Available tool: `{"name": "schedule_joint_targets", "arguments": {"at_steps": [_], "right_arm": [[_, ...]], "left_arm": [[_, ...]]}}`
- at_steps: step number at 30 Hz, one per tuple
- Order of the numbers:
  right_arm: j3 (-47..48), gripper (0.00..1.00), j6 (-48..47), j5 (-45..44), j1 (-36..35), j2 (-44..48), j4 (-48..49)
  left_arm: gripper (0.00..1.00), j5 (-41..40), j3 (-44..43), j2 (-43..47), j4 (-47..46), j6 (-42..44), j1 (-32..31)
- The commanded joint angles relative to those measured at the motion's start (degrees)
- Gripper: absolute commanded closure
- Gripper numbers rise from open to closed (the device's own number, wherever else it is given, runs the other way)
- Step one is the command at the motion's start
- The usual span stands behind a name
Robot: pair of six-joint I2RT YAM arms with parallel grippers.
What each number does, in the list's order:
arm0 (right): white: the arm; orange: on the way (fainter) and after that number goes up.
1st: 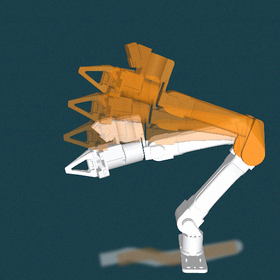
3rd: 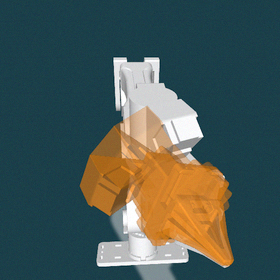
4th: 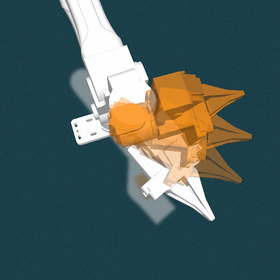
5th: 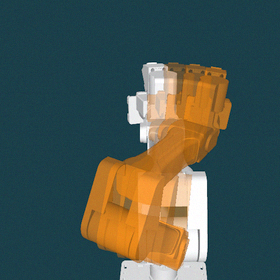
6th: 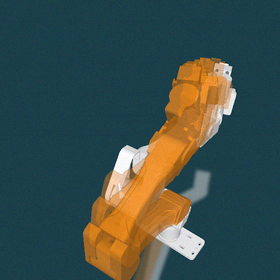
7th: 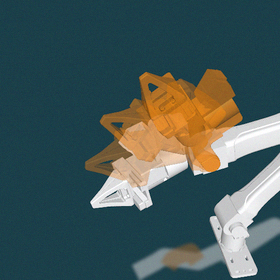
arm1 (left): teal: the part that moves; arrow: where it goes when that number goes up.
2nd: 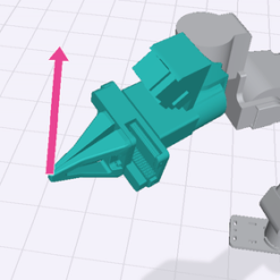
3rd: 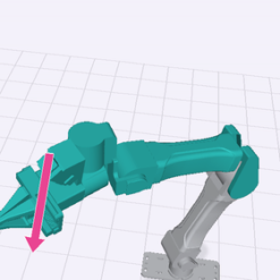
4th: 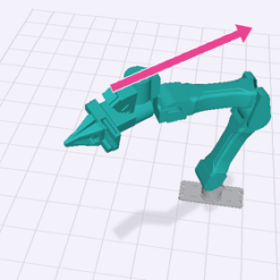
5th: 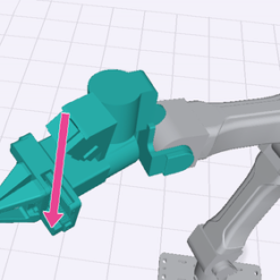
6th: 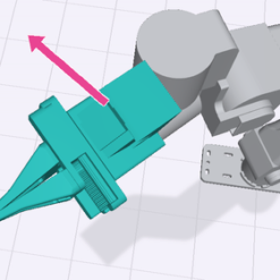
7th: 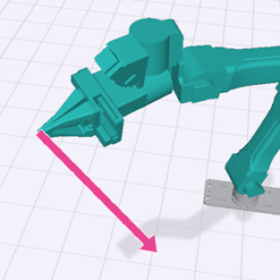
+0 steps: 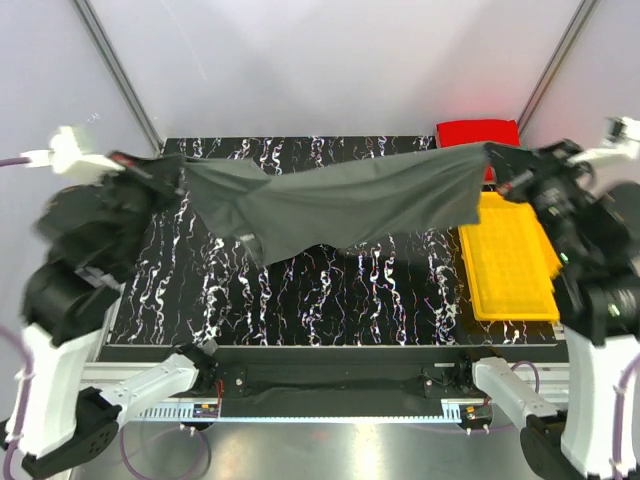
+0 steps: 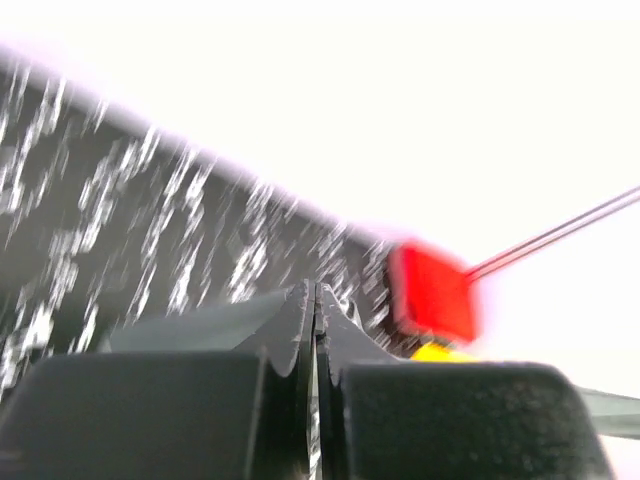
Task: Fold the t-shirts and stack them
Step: Flatten the tshirt out
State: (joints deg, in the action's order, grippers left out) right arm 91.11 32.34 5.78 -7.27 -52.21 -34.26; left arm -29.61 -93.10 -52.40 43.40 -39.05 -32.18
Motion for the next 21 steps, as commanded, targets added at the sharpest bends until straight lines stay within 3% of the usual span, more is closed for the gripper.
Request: {"name": "schedule_joint_targets", "arguments": {"at_steps": [1, 6, 9, 14, 17, 21], "right_arm": [[5.21, 1.00, 1.50, 4.32, 0.06, 4.64, 0.43], [2.05, 1.00, 7.81, 10.56, 0.06, 17.65, 4.81], [5.99, 1.00, 8.71, 10.57, 0.85, 21.70, 3.07], [13.64, 1.00, 7.48, 9.25, 2.69, 20.22, -2.91], [12.35, 1.00, 7.30, 7.32, 2.96, 18.29, -2.74], [8.39, 1.00, 3.62, 2.93, 2.87, 12.84, -1.53]], "left_arm": [[1.00, 4.89, -8.23, 1.86, 2.48, 8.02, -0.16], [1.00, 17.44, -10.78, 8.80, 1.87, 4.07, -0.07], [1.00, 22.38, -14.12, 10.91, 2.83, 1.26, 0.28], [1.00, 29.24, -24.29, 7.95, 3.80, 1.34, 5.98], [1.00, 33.29, -28.53, 3.47, 3.98, 2.92, 8.28], [1.00, 27.09, -25.92, -1.29, 2.58, 7.48, 8.28]]}}
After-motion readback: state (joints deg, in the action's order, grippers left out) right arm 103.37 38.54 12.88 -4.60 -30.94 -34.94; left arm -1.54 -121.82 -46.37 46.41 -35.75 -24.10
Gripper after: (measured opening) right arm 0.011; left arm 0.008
